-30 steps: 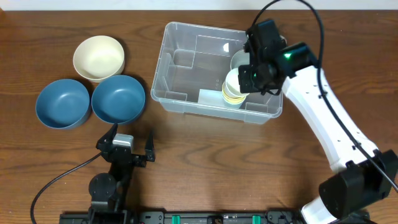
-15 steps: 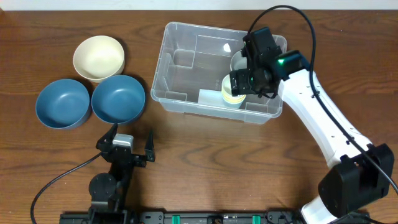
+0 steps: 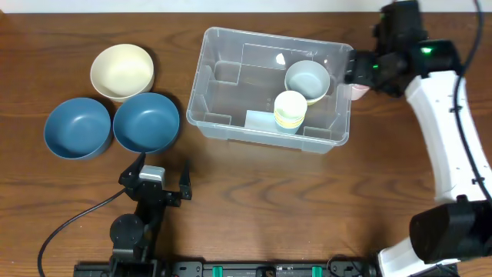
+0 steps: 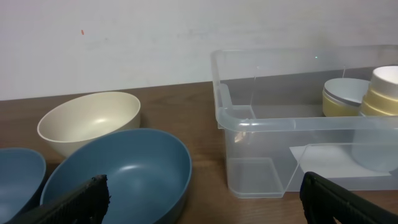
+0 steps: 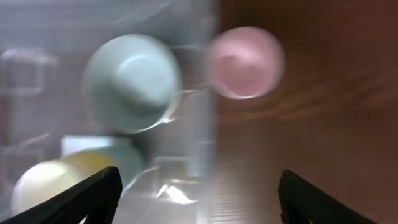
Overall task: Pack container
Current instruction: 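Move the right gripper to the pink cup and grasp it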
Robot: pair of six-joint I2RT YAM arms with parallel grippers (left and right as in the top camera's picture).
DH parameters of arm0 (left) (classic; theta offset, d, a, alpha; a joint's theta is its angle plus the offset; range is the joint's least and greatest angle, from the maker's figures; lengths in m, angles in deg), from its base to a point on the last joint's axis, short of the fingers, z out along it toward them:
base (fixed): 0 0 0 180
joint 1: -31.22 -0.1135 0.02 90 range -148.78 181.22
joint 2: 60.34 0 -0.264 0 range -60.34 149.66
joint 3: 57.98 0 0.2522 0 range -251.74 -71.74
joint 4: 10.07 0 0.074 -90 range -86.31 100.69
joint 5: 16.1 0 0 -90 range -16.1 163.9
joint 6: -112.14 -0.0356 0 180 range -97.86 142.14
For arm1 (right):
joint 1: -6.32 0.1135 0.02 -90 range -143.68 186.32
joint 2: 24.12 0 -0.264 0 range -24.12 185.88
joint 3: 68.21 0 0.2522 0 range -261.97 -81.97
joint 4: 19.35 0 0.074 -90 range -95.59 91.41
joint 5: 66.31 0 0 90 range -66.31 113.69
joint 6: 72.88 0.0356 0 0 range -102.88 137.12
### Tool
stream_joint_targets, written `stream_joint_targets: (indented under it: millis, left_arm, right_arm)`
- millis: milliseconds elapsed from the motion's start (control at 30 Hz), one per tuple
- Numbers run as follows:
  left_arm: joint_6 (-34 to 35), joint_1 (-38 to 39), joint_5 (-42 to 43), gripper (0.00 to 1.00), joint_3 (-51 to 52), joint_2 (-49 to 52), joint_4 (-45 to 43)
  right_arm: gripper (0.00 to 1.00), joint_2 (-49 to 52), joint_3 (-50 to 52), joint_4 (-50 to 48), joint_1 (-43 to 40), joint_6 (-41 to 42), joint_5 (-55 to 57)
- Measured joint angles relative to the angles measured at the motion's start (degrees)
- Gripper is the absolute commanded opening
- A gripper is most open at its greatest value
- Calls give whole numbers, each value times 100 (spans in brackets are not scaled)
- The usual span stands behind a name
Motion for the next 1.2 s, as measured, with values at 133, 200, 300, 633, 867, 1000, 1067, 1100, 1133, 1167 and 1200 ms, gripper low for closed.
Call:
stream_joint_targets:
  millis: [133, 200, 300, 633, 867, 1000, 1067, 1100, 1133, 1167, 1200]
  left_arm:
    - [0, 0, 0, 98, 0, 0, 0]
    - [0, 0, 0, 98, 0, 0, 0]
    - [0, 0, 0, 98, 0, 0, 0]
    - [0, 0, 0, 98, 0, 0, 0]
    - [0, 0, 0, 98, 0, 0, 0]
    - [0, 0, -2, 98, 0, 0, 0]
    - [0, 0, 0, 98, 0, 0, 0]
    - [0, 0, -2, 98, 0, 0, 0]
    - [0, 0, 0, 98, 0, 0, 0]
    - [0, 0, -2, 98, 0, 0, 0]
    - [0, 0, 0, 98, 0, 0, 0]
  right_arm:
    - [77, 2, 138, -74, -481, 42, 55]
    - [77, 22, 203, -118, -586, 46, 70]
    - [77, 144, 306, -389, -625, 61, 72]
    - [76, 1071, 413, -1292, -782, 293, 63]
    - [73, 1561, 417, -1609, -929, 374, 66]
    - [70, 1794, 417, -1727, -925, 389, 55]
    - [66, 1902, 417, -1749, -925, 400, 55]
    - [62, 1950, 417, -1751, -925, 407, 52]
    - [59, 1987, 422, -1751, -925, 409, 52]
    - [54, 2020, 422, -1744, -925, 417, 50]
    - [51, 2046, 422, -1744, -925, 420, 46]
